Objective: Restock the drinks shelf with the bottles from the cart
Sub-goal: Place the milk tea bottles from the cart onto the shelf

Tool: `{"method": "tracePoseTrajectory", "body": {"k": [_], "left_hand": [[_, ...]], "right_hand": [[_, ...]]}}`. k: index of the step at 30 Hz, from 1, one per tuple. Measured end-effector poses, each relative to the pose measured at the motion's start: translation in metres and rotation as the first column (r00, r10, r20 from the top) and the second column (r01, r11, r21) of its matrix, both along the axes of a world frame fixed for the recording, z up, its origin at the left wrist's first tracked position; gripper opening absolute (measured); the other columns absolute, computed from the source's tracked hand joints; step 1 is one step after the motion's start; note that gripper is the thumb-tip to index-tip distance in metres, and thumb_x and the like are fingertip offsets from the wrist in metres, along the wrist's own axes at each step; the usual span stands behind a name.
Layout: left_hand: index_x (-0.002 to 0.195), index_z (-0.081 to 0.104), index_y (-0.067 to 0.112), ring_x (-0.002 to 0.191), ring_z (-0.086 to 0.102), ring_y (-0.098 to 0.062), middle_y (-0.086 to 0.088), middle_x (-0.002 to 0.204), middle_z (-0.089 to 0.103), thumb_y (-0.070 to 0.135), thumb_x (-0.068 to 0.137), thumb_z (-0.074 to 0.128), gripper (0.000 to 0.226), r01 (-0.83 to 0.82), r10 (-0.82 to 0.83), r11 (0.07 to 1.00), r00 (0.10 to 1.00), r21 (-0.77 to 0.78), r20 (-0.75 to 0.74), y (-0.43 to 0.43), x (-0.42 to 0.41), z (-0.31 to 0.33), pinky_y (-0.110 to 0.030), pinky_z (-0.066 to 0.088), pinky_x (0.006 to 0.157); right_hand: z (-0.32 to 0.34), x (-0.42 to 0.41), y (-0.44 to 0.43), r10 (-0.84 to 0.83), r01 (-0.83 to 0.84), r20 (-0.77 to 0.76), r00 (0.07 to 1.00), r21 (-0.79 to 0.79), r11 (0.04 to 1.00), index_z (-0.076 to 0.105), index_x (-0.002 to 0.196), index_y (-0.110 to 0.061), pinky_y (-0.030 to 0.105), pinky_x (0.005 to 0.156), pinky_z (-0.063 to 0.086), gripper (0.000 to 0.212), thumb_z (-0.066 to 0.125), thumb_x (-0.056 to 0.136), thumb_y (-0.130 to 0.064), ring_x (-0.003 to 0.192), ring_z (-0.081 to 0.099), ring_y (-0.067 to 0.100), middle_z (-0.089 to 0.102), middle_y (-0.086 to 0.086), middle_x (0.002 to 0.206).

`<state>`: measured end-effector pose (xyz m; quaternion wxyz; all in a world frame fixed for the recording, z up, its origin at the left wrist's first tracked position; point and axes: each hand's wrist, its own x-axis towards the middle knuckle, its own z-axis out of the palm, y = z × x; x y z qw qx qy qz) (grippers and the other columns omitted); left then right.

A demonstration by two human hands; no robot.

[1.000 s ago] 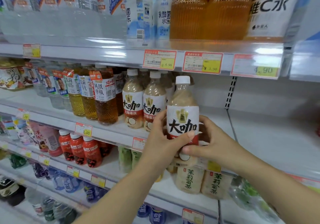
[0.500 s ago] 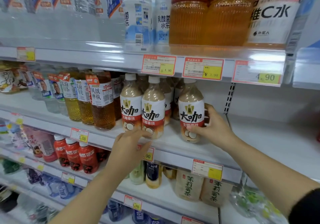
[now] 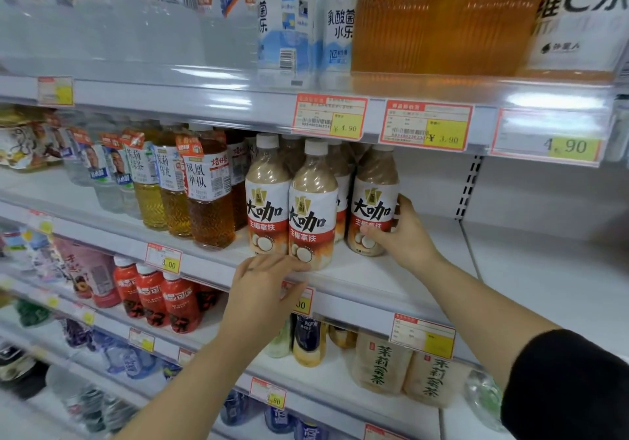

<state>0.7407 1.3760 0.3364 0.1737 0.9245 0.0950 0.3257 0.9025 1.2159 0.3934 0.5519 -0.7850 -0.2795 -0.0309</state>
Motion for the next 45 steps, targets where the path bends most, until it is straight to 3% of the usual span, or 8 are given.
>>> {"method": "tracePoseTrajectory", "body": {"k": [8,13,18,24,32,35,40,45], "left_hand": [[0.108,0.066,0.028,0.115,0.054,-0.018,0.009,0.111,0.066,0.024,0.082,0.068,0.026,0.002,-0.002,1.000,1.000,-0.004,0.002,-0.001,-0.001,-0.001,-0.036,0.033,0.102],[0.110,0.066,0.019,0.109,0.054,-0.011,0.007,0.114,0.062,0.011,0.084,0.065,0.028,0.120,-0.113,0.990,0.990,-0.077,0.090,-0.002,-0.011,0.001,-0.028,0.039,0.100],[0.107,0.065,0.017,0.090,0.049,0.009,0.012,0.105,0.058,0.008,0.088,0.058,0.022,0.145,-0.102,0.970,0.972,-0.196,0.213,0.012,-0.058,-0.029,-0.004,0.037,0.081],[0.103,0.066,0.018,0.085,0.055,0.008,0.012,0.094,0.062,0.010,0.091,0.056,0.017,-0.095,0.067,0.858,0.995,-0.504,-0.075,0.086,-0.158,-0.140,-0.004,0.041,0.066],[0.110,0.064,0.021,0.092,0.057,-0.006,0.008,0.109,0.064,0.013,0.091,0.053,0.024,-0.536,0.174,0.634,0.801,-0.557,-0.572,0.185,-0.300,-0.293,-0.019,0.040,0.071],[0.116,0.061,0.021,0.101,0.055,-0.009,0.005,0.118,0.061,0.014,0.092,0.053,0.027,-0.620,0.161,0.578,0.723,-0.530,-0.671,0.204,-0.341,-0.346,-0.018,0.037,0.080],[0.137,0.043,0.024,0.127,0.043,-0.020,0.002,0.144,0.041,0.022,0.093,0.052,0.045,-0.656,0.077,0.593,0.623,-0.466,-0.778,0.222,-0.369,-0.422,-0.026,0.033,0.102],[0.144,0.029,0.028,0.136,0.033,-0.017,0.007,0.155,0.020,0.025,0.093,0.052,0.057,-0.643,-0.006,0.568,0.621,-0.514,-0.783,0.225,-0.367,-0.466,-0.027,0.033,0.104]], "right_hand": [[-0.001,-0.004,0.012,-0.067,0.067,0.036,0.997,-0.010,0.998,0.041,0.126,-0.006,0.025,0.082,0.043,0.069,0.079,0.068,-0.007,0.107,0.056,0.021,0.056,0.009,0.120],[0.007,-0.044,-0.010,-0.174,0.179,0.168,0.970,-0.012,0.984,0.037,0.137,-0.011,0.007,0.083,0.034,0.069,0.073,0.078,-0.017,0.110,0.046,0.010,0.044,-0.001,0.119],[-0.040,-0.134,-0.004,0.029,-0.022,0.444,0.896,-0.020,1.000,0.062,0.106,-0.018,0.010,0.078,0.041,0.024,0.062,0.083,-0.016,0.087,0.053,0.001,0.058,-0.009,0.096],[-0.162,-0.214,0.090,0.367,-0.322,0.043,0.929,-0.392,0.862,0.068,0.100,-0.018,0.019,0.074,0.047,0.014,0.060,0.088,-0.020,0.077,0.055,0.002,0.057,-0.017,0.083],[-0.343,-0.297,0.217,0.369,-0.575,-0.441,0.818,-0.631,0.521,0.060,0.110,-0.020,0.033,0.078,0.051,0.021,0.057,0.090,-0.022,0.081,0.057,0.013,0.056,-0.010,0.087],[-0.409,-0.325,0.249,0.237,-0.680,-0.645,0.726,-0.622,0.388,0.050,0.127,-0.020,0.029,0.083,0.048,0.037,0.058,0.091,-0.028,0.092,0.055,0.013,0.058,-0.004,0.109],[-0.495,-0.344,0.278,-0.141,-0.663,-0.791,0.595,-0.583,0.470,0.032,0.140,-0.012,0.036,0.096,0.042,0.061,0.061,0.089,-0.027,0.121,0.049,0.027,0.045,0.010,0.138],[-0.548,-0.330,0.295,-0.301,-0.428,-0.709,0.638,-0.651,0.627,0.026,0.145,-0.016,0.036,0.098,0.039,0.068,0.063,0.087,-0.021,0.125,0.045,0.030,0.041,0.009,0.143]]}}
